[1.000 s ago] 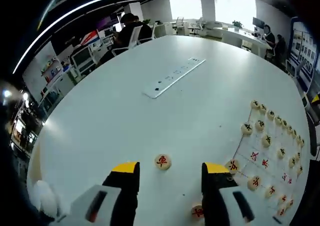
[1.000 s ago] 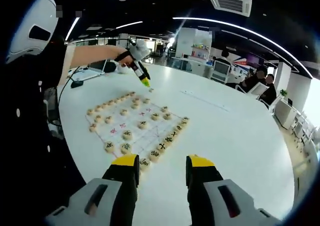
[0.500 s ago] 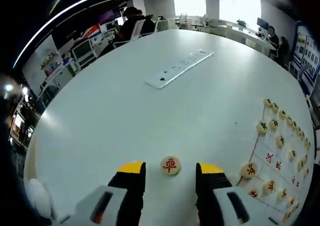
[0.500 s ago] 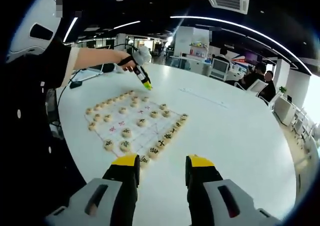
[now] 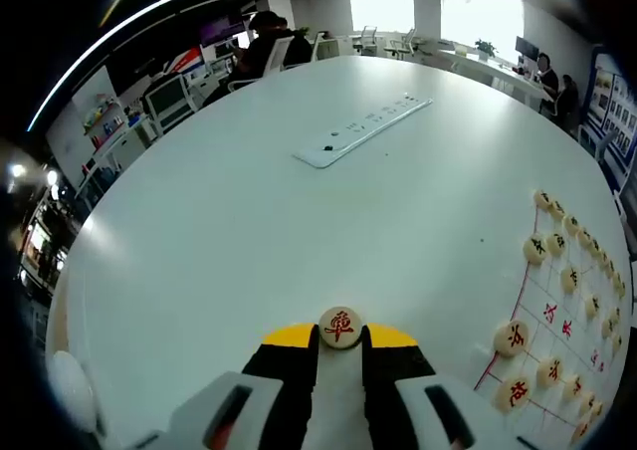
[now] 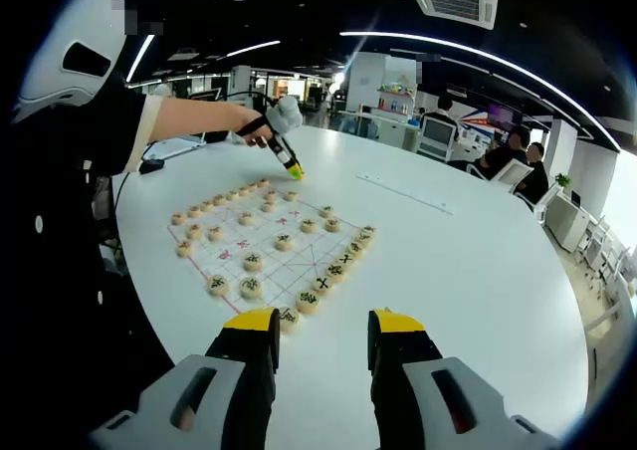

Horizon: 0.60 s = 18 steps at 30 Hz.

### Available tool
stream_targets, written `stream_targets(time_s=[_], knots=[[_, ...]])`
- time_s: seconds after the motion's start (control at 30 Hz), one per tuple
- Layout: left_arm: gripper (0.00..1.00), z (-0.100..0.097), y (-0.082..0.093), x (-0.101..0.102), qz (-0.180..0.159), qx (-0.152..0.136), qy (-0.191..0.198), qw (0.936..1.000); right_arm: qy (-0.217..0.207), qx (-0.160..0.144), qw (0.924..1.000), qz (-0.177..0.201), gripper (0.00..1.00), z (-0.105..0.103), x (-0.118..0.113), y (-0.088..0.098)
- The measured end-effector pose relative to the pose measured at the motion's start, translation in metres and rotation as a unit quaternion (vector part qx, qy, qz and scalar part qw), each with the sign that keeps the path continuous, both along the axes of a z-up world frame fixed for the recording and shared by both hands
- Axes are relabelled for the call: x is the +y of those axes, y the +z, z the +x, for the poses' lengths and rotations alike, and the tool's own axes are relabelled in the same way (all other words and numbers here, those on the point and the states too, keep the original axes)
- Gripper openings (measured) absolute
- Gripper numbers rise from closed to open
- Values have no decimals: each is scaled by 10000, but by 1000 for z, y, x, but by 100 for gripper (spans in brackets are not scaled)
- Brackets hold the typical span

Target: Pick up the chess pieces one by one and place each piece onto its starting position on the chessboard, setting the pieces on their correct points until all the chess pieces are arranged in the starting layout

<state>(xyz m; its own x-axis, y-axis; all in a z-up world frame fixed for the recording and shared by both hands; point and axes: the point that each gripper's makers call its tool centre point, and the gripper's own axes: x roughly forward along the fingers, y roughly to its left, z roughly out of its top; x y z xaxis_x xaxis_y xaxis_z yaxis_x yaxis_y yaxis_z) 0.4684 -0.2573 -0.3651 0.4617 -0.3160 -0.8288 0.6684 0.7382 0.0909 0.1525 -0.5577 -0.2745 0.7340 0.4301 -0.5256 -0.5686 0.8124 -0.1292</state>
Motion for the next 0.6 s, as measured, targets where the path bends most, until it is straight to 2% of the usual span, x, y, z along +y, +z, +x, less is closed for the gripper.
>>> stream_targets(time_s=[0.1, 0.23, 0.33, 0.47, 0.6], knots=[[20, -2, 3, 1, -12, -7, -38, 10000, -12, 13, 10000, -11, 36, -1, -1, -2], [20, -7, 16, 4, -124, -82, 16, 9999, 3, -11, 10000, -19, 36, -1, 0, 0], [20, -14, 30, 11, -259, -173, 264, 9992, 66, -57, 10000, -44, 36, 2, 2, 2], [20, -36, 48, 17, -403, -283, 246, 9985, 154, -133, 9998, -38, 36, 8, 7, 7], [20, -65, 73, 20, -670, -590, 165, 9959, 379, -168, 9991, -49, 37, 12, 18, 10]])
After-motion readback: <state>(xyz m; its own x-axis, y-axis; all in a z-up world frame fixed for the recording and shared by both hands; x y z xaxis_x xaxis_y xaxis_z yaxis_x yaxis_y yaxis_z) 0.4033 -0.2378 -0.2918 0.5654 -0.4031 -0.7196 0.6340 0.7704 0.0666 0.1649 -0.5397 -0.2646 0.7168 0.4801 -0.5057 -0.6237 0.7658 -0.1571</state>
